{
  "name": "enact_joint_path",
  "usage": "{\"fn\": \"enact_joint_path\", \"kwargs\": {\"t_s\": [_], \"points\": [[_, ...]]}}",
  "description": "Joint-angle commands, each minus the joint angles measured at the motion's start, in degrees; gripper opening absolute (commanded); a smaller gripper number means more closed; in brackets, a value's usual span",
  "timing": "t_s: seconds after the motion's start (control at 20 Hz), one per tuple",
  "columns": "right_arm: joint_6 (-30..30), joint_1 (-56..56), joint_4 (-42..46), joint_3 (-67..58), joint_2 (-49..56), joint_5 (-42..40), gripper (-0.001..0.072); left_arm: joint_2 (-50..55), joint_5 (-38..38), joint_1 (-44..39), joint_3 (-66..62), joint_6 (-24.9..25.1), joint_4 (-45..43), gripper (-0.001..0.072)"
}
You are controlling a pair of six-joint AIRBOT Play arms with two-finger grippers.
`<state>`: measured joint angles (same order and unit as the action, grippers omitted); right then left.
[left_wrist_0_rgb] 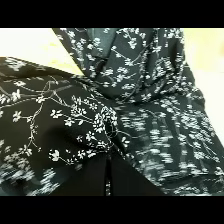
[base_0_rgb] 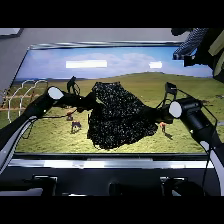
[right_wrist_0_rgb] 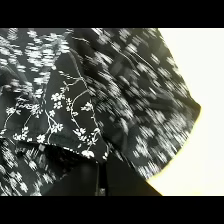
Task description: Fold the clothes and pants, and hang the long-sleeved shirts on hangers.
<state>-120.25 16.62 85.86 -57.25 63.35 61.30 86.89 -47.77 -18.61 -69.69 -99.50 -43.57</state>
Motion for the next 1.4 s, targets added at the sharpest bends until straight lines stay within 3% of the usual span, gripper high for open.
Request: {"fn": "enact_joint_path", "kwargs": {"t_s": [0.0, 0.05, 0.1, 0.15, 0.2, 0.3, 0.45, 0.6, 0.8, 1.0, 1.35], "points": [[1.9, 0.0, -0.5, -0.2, 2.1, -5.7, 0.0033, 2.4, 4.2, -0.4, 0.0, 2.0, 4.2, 0.0027], [1.9, 0.0, 0.1, -0.2, 2.3, -5.6, 0.0033, 2.7, 5.2, -0.4, 0.0, 3.3, 4.2, 0.0112], [1.9, 0.0, 0.3, -0.2, 2.4, -5.2, 0.0033, 2.7, 5.4, -0.1, 0.0, 4.3, 4.1, 0.0314], [1.9, 0.0, 0.3, -0.2, 2.4, -4.9, 0.0033, 2.5, 5.0, 0.6, -0.1, 5.5, 4.2, 0.0466], [1.9, 0.0, 0.3, -0.2, 2.4, -4.5, 0.0033, 2.0, 4.2, 1.6, -0.1, 7.2, 4.1, 0.0552], [2.0, 0.0, 0.3, -0.2, 2.4, -4.0, 0.0033, -0.5, 2.5, 4.2, 0.0, 9.6, 0.2, 0.0552], [2.0, 0.0, 0.1, -0.2, 2.4, -3.9, 0.0033, -6.4, -1.9, 6.4, 0.0, 9.6, -13.5, 0.0552], [2.0, 0.0, 0.1, -0.2, 2.4, -3.3, 0.0033, -11.5, -3.1, 2.4, 0.0, 14.4, -25.3, 0.0550], [2.0, 0.0, 0.0, -0.2, 2.4, -2.5, 0.0033, -11.8, -1.6, -9.0, 1.2, 16.0, -27.4, 0.0551], [2.0, 0.0, -0.3, -0.2, 2.4, -1.2, 0.0034, -9.6, 1.9, -18.4, 2.6, 14.9, -35.2, 0.0551], [1.7, 0.0, -0.3, -0.2, 2.4, -1.2, 0.0034, -5.4, 7.7, -19.6, 2.4, 9.9, -40.3, 0.0551]]}}
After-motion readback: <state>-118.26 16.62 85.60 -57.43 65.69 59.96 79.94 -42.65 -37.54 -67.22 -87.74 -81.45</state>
